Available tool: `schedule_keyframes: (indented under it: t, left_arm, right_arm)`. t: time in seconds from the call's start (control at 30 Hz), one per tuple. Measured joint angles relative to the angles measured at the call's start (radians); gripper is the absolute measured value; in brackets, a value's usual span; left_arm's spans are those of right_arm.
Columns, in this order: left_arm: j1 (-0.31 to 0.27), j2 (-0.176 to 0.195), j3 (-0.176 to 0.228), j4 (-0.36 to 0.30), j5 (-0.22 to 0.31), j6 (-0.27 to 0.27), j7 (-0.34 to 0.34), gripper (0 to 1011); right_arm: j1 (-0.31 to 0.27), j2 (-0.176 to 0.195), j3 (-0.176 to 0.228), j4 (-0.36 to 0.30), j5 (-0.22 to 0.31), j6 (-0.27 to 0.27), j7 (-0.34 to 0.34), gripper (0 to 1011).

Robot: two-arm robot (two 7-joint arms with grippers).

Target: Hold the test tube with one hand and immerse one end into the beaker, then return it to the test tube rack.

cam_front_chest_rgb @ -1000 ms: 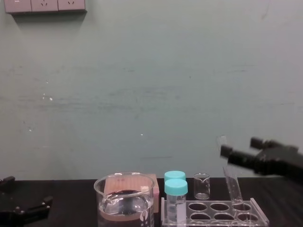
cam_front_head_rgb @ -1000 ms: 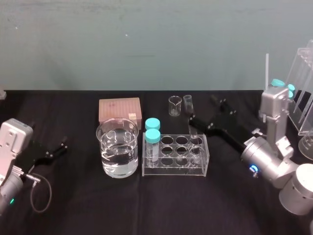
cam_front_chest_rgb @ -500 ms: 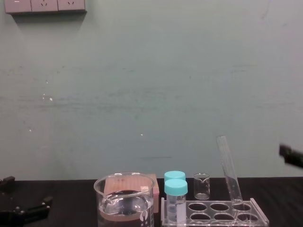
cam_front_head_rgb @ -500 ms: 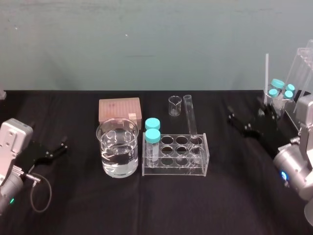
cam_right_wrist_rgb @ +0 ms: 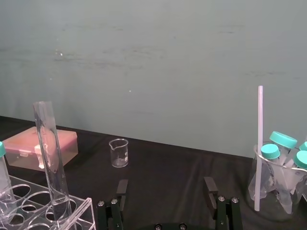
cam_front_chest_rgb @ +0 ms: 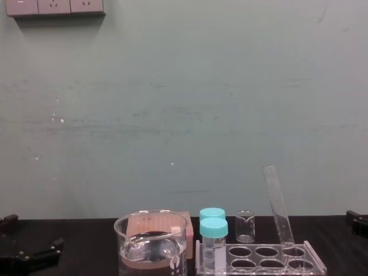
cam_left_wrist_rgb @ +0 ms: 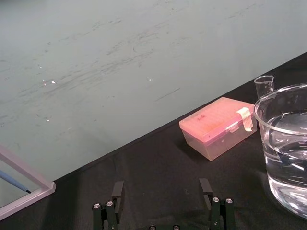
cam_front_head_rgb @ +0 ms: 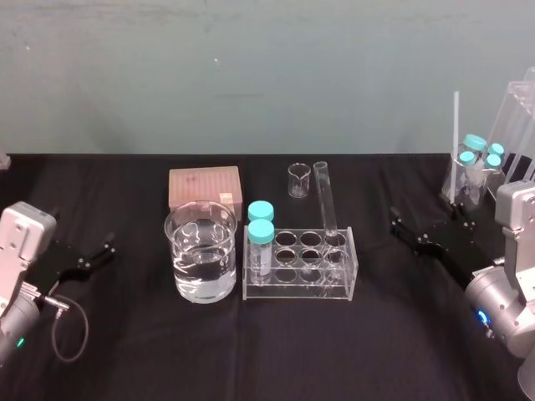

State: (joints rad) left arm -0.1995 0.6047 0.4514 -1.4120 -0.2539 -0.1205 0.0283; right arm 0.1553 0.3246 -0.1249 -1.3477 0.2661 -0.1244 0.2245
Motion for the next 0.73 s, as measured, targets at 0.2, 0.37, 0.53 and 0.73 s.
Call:
schedule_keyframes:
  t: [0.2,0.37,0.53,0.73]
  left_arm:
    - [0.0,0.0,0.0,0.0,0.0,0.0,0.0,1000]
    - [0.0,0.0,0.0,0.0,0.0,0.0,0.0,1000]
    - [0.0,0.0,0.0,0.0,0.0,0.0,0.0,1000]
    - [0.0,0.0,0.0,0.0,0.0,0.0,0.0,1000]
  right_arm:
    - [0.0,0.001,0.0,-0.002,0.001,-0.002,0.0,1000]
    - [0.001,0.001,-0.001,-0.003,0.002,-0.003,0.001,1000]
    - [0.001,0.002,-0.001,-0.004,0.003,-0.004,0.002,1000]
    - [0.001,0.002,-0.002,-0.004,0.003,-0.005,0.002,1000]
